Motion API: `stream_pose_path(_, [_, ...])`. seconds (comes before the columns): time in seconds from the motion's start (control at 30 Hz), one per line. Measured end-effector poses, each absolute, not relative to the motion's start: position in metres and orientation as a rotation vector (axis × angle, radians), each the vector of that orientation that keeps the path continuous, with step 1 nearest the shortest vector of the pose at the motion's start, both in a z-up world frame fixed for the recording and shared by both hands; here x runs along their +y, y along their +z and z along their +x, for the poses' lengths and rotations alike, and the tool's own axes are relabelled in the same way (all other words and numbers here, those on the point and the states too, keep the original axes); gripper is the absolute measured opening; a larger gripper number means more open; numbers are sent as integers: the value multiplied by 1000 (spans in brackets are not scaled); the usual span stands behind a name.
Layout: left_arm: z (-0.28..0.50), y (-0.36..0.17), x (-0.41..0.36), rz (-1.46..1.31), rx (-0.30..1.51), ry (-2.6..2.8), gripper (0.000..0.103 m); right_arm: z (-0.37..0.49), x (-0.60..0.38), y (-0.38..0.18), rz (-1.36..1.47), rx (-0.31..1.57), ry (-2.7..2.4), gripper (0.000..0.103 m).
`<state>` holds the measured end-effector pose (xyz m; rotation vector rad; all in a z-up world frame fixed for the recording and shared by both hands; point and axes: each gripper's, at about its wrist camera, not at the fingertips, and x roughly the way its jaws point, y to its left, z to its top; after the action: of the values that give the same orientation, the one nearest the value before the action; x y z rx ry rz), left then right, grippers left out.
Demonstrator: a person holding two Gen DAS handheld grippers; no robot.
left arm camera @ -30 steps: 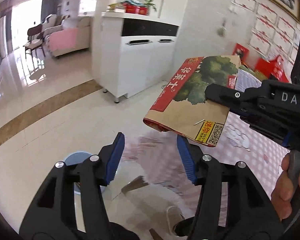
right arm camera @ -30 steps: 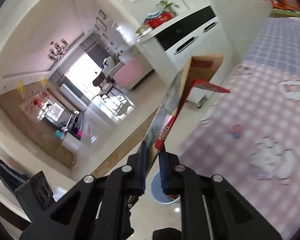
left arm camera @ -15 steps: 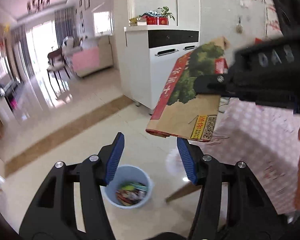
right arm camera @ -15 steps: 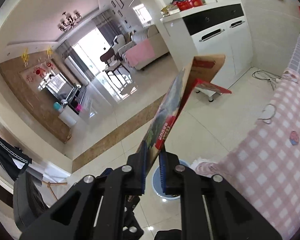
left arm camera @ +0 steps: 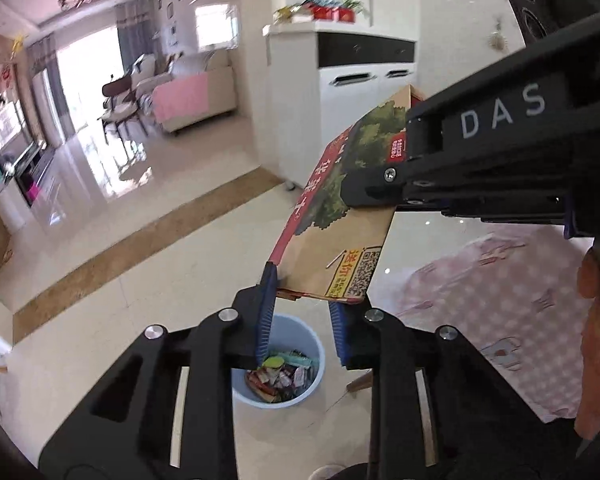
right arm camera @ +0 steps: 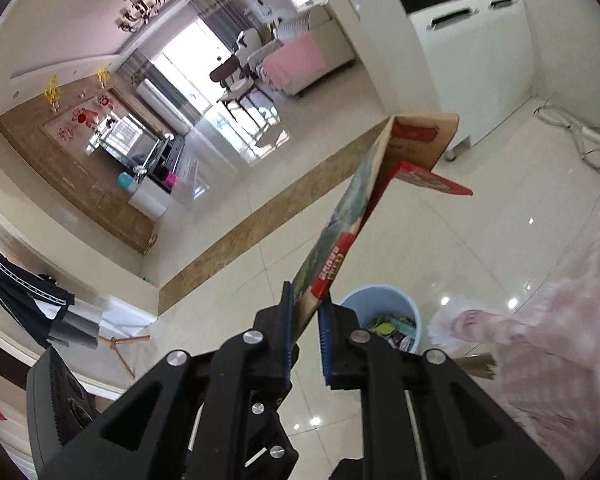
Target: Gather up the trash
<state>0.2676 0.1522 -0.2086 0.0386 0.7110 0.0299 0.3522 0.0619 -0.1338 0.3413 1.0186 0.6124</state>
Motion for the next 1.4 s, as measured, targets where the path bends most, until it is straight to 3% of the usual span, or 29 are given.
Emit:
stream_pose_path(0.47, [329, -335, 224, -73, 959, 130, 27, 414, 140, -278, 304, 1239, 631, 17])
stream_pose_path(0.5, [329, -340, 226, -79, 970, 133, 29, 418, 143, -286, 300, 1247, 638, 19])
stream_pose_path(0.53, [332, -345, 229, -83, 988, 143, 50, 421, 145, -291, 294, 1251, 638, 23])
stream_pose_path(0.57, [335, -350, 234, -81, 1001, 176, 63, 423, 149, -296, 286, 1257, 638, 24])
stream_pose_path(0.6, [335, -351, 236, -79, 988, 191, 69, 424, 154, -302, 276, 1264, 645, 25])
stream_pose_path(0.67, [336, -356, 239, -77, 993, 190, 69, 432, 160, -315, 264, 1277, 646, 42])
stream_pose_path(0.8, [339, -367, 243, -53, 1039, 221, 69, 434, 162, -329, 255, 1295, 620, 45])
stream_pose_path(0.97, [337, -361, 241, -79, 1046, 241, 69, 421, 156, -315, 149, 1224, 556, 51])
stream_pose_path(1.17, [332, -331, 236, -103, 1000, 274, 72, 391, 136, -260, 24, 1038, 477, 55])
stream_pose_path(1.4, [309, -256, 221, -119, 851, 282, 75, 348, 102, -176, -1, 842, 457, 60])
